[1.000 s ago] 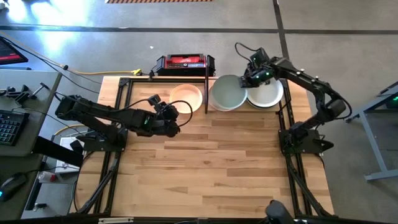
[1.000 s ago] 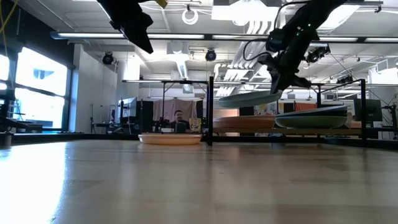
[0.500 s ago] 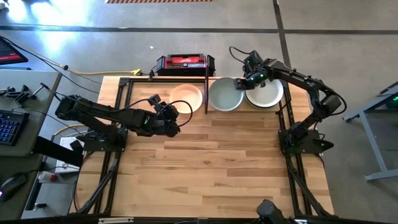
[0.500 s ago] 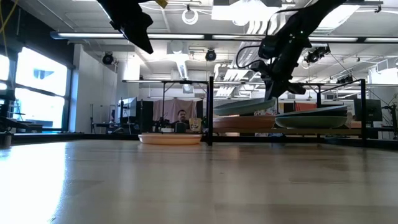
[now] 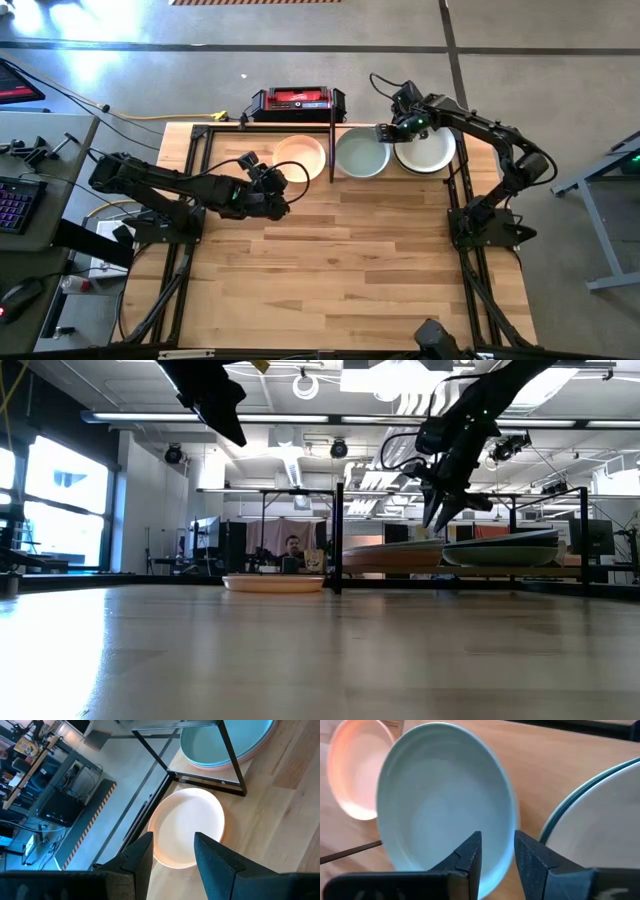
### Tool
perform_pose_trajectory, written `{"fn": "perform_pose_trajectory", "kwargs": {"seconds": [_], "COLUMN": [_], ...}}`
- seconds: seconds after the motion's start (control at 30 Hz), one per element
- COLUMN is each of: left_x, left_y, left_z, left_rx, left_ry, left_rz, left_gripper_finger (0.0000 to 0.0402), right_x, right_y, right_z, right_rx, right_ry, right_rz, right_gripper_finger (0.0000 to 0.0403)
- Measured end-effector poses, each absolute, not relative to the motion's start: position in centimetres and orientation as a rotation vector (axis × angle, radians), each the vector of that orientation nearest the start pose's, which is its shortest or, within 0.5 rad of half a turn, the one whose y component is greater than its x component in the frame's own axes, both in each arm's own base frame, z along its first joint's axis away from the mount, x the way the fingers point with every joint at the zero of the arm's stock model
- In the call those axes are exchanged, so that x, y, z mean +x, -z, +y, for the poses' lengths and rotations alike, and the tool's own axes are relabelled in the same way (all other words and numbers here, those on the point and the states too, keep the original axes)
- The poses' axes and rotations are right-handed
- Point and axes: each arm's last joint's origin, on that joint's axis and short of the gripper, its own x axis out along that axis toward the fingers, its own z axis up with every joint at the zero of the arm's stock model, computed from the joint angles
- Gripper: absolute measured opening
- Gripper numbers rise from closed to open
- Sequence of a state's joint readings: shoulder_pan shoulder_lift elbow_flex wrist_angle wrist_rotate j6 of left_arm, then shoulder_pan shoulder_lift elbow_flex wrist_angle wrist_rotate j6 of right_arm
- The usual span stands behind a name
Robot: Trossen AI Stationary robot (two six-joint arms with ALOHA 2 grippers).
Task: Place and stack plates onto a shelf
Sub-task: Stack the light orange plate on top of the light blue plate
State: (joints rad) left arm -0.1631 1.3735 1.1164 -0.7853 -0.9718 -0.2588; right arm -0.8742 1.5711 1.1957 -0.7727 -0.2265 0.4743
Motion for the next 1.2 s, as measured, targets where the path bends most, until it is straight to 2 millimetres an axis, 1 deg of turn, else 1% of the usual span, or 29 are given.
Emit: {"fn": "perform_pose_trajectory", "kwargs": {"seconds": [0.1, 0.2, 0.3, 0.37, 0.47, 0.57, 0.77, 0.83, 0.97, 1.13, 1.2], "left_x": [26.3, 26.4, 26.5, 26.5, 26.1, 26.2, 26.7, 26.7, 26.6, 26.8, 27.1], "left_y": [-28.5, -28.5, -28.1, -27.5, -26.3, -25.4, -23.6, -23.1, -22.6, -21.5, -20.7], "left_z": [-1.9, -1.7, -0.9, -0.2, 1.1, 2.2, 3.8, 4.5, 5.8, 7.2, 7.7], "left_rx": [0.347, 0.343, 0.284, 0.246, 0.276, 0.297, 0.313, 0.327, 0.345, 0.344, 0.353], "left_ry": [-0.834, -0.837, -0.793, -0.767, -0.769, -0.755, -0.558, -0.517, -0.446, -0.331, -0.291], "left_rz": [0.793, 0.799, 0.841, 0.880, 0.952, 0.976, 0.977, 0.977, 0.996, 1.046, 1.080], "left_gripper_finger": [0.0133, 0.0133, 0.0133, 0.0133, 0.0133, 0.0133, 0.0133, 0.0133, 0.0133, 0.0133, 0.0133], "right_x": [20.1, 20.0, 20.3, 20.5, 20.9, 21.2, 21.7, 21.7, 22.0, 22.6, 22.7], "right_y": [-24.7, -25.3, -26.5, -27.5, -29.2, -30.9, -33.3, -33.8, -34.5, -34.6, -34.5], "right_z": [-23.4, -23.3, -23.0, -22.5, -21.5, -20.2, -17.5, -16.6, -15.2, -14.1, -13.7], "right_rx": [1.059, 1.096, 1.106, 1.084, 1.034, 0.981, 0.897, 0.877, 0.846, 0.818, 0.806], "right_ry": [0.781, 0.705, 0.617, 0.556, 0.507, 0.474, 0.392, 0.366, 0.322, 0.299, 0.312], "right_rz": [0.845, 0.816, 0.782, 0.762, 0.759, 0.756, 0.717, 0.712, 0.707, 0.727, 0.745], "right_gripper_finger": [0.0094, 0.0094, 0.0094, 0.0094, 0.0094, 0.0094, 0.0094, 0.0094, 0.0094, 0.0094, 0.0094]}}
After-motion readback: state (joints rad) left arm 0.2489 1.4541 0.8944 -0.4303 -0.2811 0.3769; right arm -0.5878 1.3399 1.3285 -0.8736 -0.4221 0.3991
